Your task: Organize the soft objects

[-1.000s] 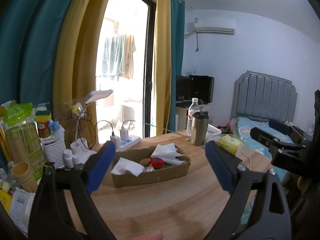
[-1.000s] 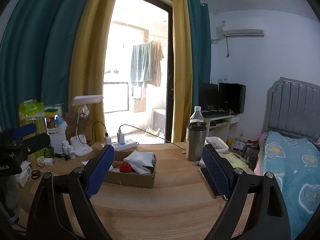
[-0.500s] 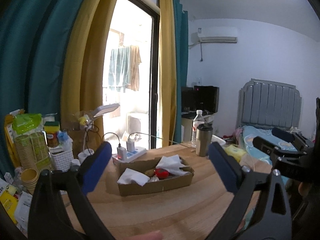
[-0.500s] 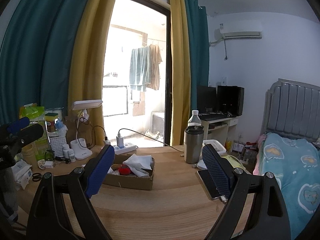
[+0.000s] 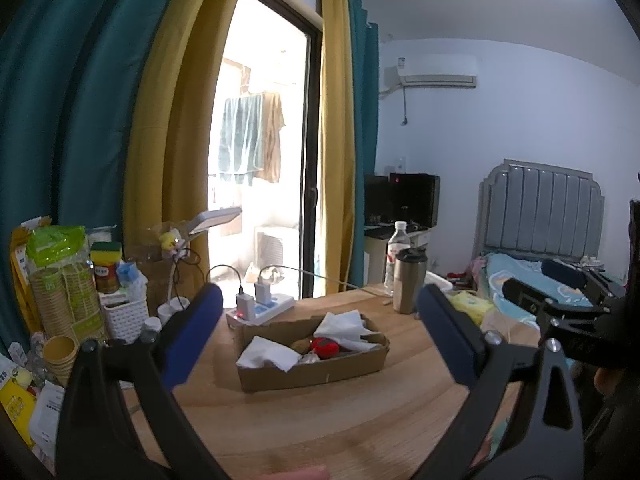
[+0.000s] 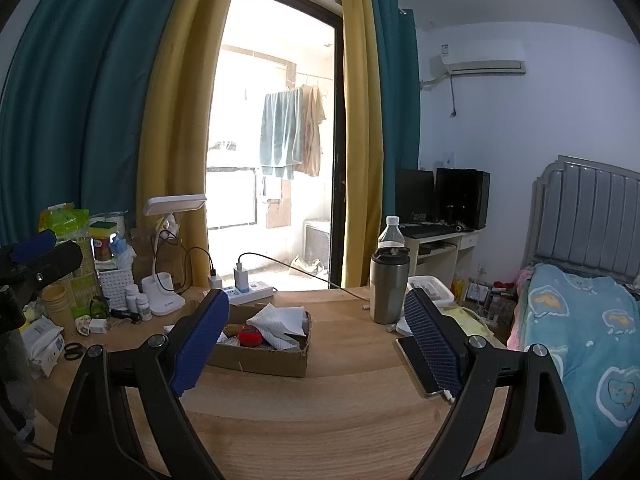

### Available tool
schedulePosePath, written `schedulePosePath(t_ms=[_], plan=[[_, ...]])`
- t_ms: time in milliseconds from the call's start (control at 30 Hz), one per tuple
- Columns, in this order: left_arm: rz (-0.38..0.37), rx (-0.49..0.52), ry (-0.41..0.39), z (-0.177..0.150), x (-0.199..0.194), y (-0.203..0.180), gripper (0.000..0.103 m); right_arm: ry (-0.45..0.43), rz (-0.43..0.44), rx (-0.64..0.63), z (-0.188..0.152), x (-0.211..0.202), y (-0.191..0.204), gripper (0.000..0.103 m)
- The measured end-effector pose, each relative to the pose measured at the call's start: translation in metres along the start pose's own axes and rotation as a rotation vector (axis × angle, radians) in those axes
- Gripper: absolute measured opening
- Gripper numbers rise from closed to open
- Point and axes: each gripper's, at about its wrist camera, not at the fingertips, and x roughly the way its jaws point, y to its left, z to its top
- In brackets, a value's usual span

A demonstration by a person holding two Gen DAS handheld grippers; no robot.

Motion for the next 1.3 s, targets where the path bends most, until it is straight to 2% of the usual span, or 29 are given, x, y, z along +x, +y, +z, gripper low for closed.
schedulePosePath(t_ms=[1300], plan=[[0.010, -0.013, 0.003, -0.0029, -0.0002, -0.0014, 0.099, 0.006, -0.003, 0.006, -0.0037, 0.0011, -0.0010, 0.091]])
